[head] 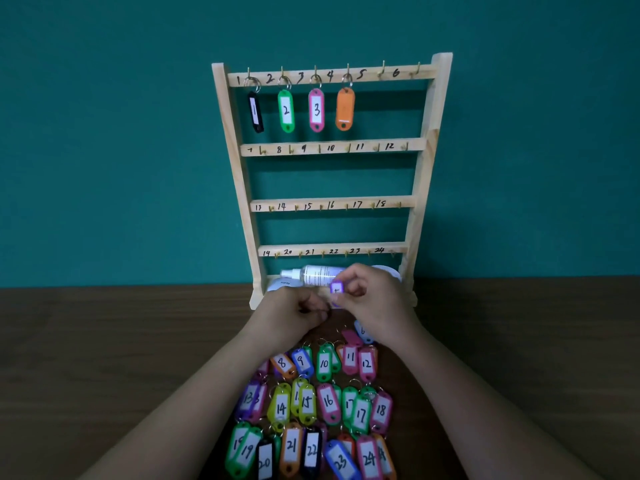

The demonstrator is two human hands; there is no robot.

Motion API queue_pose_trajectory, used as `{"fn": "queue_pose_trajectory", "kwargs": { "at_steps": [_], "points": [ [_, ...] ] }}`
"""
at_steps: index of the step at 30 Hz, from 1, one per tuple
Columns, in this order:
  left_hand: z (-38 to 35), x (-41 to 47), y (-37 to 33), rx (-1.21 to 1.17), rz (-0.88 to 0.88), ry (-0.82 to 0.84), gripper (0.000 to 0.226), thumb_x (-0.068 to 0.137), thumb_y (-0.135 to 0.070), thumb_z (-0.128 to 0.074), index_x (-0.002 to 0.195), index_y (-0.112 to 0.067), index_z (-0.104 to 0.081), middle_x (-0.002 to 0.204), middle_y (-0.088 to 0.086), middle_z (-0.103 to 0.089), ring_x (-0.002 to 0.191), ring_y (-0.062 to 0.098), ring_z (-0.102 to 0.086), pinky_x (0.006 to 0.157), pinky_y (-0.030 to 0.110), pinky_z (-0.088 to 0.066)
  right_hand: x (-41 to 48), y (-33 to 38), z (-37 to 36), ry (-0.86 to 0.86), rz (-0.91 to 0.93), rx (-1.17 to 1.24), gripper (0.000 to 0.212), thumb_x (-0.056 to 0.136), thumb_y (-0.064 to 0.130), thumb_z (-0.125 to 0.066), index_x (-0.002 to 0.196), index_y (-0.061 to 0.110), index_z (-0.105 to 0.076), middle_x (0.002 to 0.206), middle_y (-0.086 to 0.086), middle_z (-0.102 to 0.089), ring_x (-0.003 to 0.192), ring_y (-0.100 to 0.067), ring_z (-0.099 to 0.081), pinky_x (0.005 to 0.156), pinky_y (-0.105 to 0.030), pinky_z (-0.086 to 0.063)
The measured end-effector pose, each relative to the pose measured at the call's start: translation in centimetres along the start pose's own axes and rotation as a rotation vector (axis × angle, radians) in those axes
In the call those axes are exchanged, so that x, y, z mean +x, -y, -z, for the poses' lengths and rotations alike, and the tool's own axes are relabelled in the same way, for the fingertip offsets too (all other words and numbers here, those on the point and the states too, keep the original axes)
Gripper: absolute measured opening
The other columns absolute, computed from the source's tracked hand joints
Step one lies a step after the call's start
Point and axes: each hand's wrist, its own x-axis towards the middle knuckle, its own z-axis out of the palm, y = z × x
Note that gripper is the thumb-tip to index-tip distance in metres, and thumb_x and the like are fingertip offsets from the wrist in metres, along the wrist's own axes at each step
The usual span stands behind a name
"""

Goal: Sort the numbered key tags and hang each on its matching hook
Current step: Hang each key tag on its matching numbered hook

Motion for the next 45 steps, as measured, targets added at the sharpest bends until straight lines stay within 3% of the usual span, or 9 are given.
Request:
{"fn": "queue_pose_trajectory", "kwargs": {
  "at_steps": [8,12,16,22,26,29,37,42,45],
  "points": [
    [-0.6,-0.2,-0.8,-0.012,-0.07,0.07,0.014,0.093,-0.027,-0.079,0.106,-0.032,-0.08,0.096,-0.017,-0.073,0.092,-0.007,-0.064,0.078,0.005,-0.046,0.3,-0.1,0.8,-0.079,-0.017,0.085,0.015,0.097,0.026,-0.079,0.111,0.024,-0.077,0.088,0.008,-0.078,0.082,-0.002,-0.072,0.078,-0.032,-0.06],
    [-0.3,-0.2,-1.4,0.038,-0.132,0.157,0.02,0.09,-0.028,-0.081,0.109,-0.036,-0.079,0.102,-0.014,-0.069,0.096,0.0,-0.064,0.087,0.019,-0.051,0.4,-0.1,0.7,-0.086,-0.025,0.086,0.015,0.1,0.025,-0.076,0.115,0.024,-0.077,0.09,0.009,-0.078,0.083,-0.002,-0.072,0.076,-0.031,-0.059],
    [-0.2,-0.2,-1.4,0.128,-0.209,0.204,0.022,0.091,-0.026,-0.083,0.108,-0.039,-0.081,0.104,-0.015,-0.062,0.098,-0.002,-0.06,0.088,0.015,-0.047,0.5,-0.2,0.7,-0.096,-0.041,0.103,0.012,0.1,0.024,-0.075,0.113,0.025,-0.076,0.088,0.009,-0.077,0.083,-0.005,-0.073,0.08,-0.038,-0.061],
    [-0.2,0.0,-1.6,0.224,-0.332,0.157,0.017,0.089,-0.029,-0.084,0.104,-0.036,-0.083,0.105,-0.02,-0.06,0.105,0.0,-0.057,0.093,0.026,-0.051,0.5,-0.4,0.6,-0.099,-0.039,0.094,0.012,0.1,0.024,-0.074,0.112,0.026,-0.076,0.087,0.01,-0.076,0.083,-0.006,-0.072,0.078,-0.035,-0.06],
    [-0.2,-0.2,-1.8,0.335,-0.461,0.09,0.011,0.094,-0.035,-0.077,0.104,-0.033,-0.081,0.105,-0.023,-0.059,0.105,0.004,-0.058,0.085,0.031,-0.055,0.7,-0.7,0.6,-0.104,-0.051,0.096,0.016,0.1,0.024,-0.074,0.116,0.026,-0.075,0.086,0.01,-0.075,0.08,-0.003,-0.07,0.071,-0.024,-0.052],
    [-0.4,-0.5,-1.7,0.335,-0.508,0.041,0.011,0.1,-0.032,-0.069,0.103,-0.028,-0.079,0.107,-0.016,-0.064,0.099,0.004,-0.059,0.079,0.031,-0.055,0.7,-0.7,0.6,-0.102,-0.055,0.096,0.017,0.1,0.021,-0.074,0.117,0.024,-0.075,0.087,0.01,-0.076,0.083,-0.004,-0.071,0.075,-0.027,-0.055],
    [0.9,-0.9,-1.9,0.025,-0.258,-0.004,0.008,0.089,-0.013,-0.075,0.09,-0.021,-0.073,0.083,-0.007,-0.073,0.079,0.012,-0.067,0.071,0.029,-0.054,0.4,-0.1,0.9,-0.048,-0.067,0.194,0.012,0.1,0.016,-0.073,0.109,0.024,-0.073,0.097,0.006,-0.078,0.09,-0.011,-0.075,0.086,-0.044,-0.064],
    [2.0,-1.2,-2.5,-0.245,-0.143,-0.012,0.011,0.09,-0.005,-0.077,0.087,-0.012,-0.07,0.081,0.008,-0.076,0.079,0.031,-0.07,0.074,0.044,-0.056,0.1,0.3,1.2,-0.065,0.016,0.204,0.017,0.1,0.017,-0.074,0.111,0.029,-0.077,0.097,0.013,-0.079,0.09,0.0,-0.074,0.076,-0.016,-0.057],
    [2.7,-1.4,-2.7,-0.427,-0.115,-0.009,0.004,0.096,-0.009,-0.076,0.095,-0.008,-0.071,0.086,0.016,-0.076,0.08,0.036,-0.069,0.078,0.045,-0.055,0.0,0.5,1.3,-0.085,0.042,0.216,0.014,0.101,0.02,-0.074,0.11,0.03,-0.078,0.097,0.015,-0.078,0.093,0.002,-0.073,0.078,-0.014,-0.056]
  ]
}}
